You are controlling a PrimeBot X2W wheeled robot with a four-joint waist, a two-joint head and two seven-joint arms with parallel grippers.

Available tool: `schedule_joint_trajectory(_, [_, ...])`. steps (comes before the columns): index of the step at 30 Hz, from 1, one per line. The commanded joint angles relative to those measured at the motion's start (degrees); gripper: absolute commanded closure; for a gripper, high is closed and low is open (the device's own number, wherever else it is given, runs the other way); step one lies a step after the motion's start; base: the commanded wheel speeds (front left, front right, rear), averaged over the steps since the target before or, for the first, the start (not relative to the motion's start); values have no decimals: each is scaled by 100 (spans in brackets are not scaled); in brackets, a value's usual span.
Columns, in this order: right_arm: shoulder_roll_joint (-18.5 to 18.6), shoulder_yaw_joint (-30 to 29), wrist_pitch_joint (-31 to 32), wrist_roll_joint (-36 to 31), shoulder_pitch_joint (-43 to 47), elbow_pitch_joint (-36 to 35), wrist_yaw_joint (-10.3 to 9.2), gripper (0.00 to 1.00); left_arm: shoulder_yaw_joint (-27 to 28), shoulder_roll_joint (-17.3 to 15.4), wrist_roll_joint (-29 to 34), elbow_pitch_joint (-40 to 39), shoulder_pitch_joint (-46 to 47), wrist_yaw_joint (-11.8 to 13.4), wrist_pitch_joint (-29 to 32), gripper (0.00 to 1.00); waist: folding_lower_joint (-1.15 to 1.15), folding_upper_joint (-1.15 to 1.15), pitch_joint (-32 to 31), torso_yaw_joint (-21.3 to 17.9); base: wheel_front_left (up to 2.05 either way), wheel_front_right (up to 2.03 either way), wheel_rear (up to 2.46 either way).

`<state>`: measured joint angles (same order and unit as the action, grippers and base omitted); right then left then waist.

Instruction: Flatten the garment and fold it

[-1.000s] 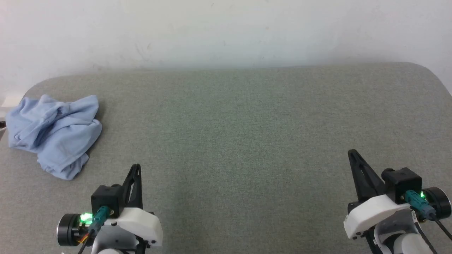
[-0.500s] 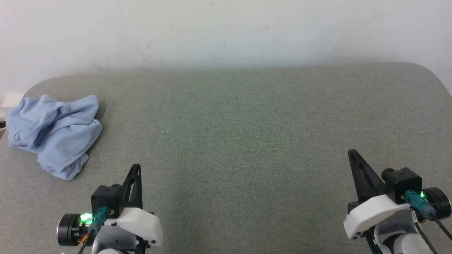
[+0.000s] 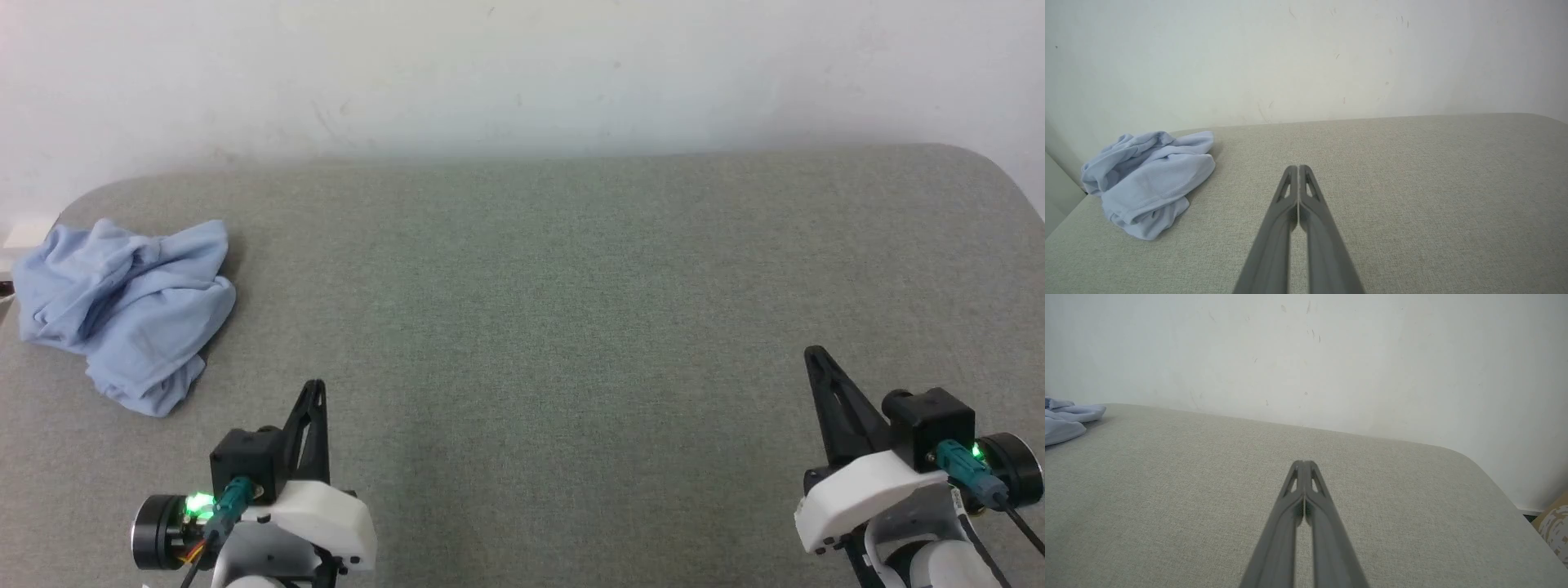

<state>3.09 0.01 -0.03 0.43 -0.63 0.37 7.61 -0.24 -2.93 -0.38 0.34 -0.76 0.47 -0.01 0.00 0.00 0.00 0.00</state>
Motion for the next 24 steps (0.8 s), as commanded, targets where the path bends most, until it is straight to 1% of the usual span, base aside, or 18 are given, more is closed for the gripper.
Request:
schedule_joint_trajectory(1, [-22, -1, 3, -43, 63, -37, -12, 100, 24, 5, 38, -34, 76, -47, 1, 100, 0, 0, 0, 0, 0, 0, 0])
schedule_joint_trajectory(24, [-22, -1, 3, -43, 63, -37, -12, 100, 24, 5, 38, -34, 76, -47, 1, 100, 0, 0, 0, 0, 0, 0, 0])
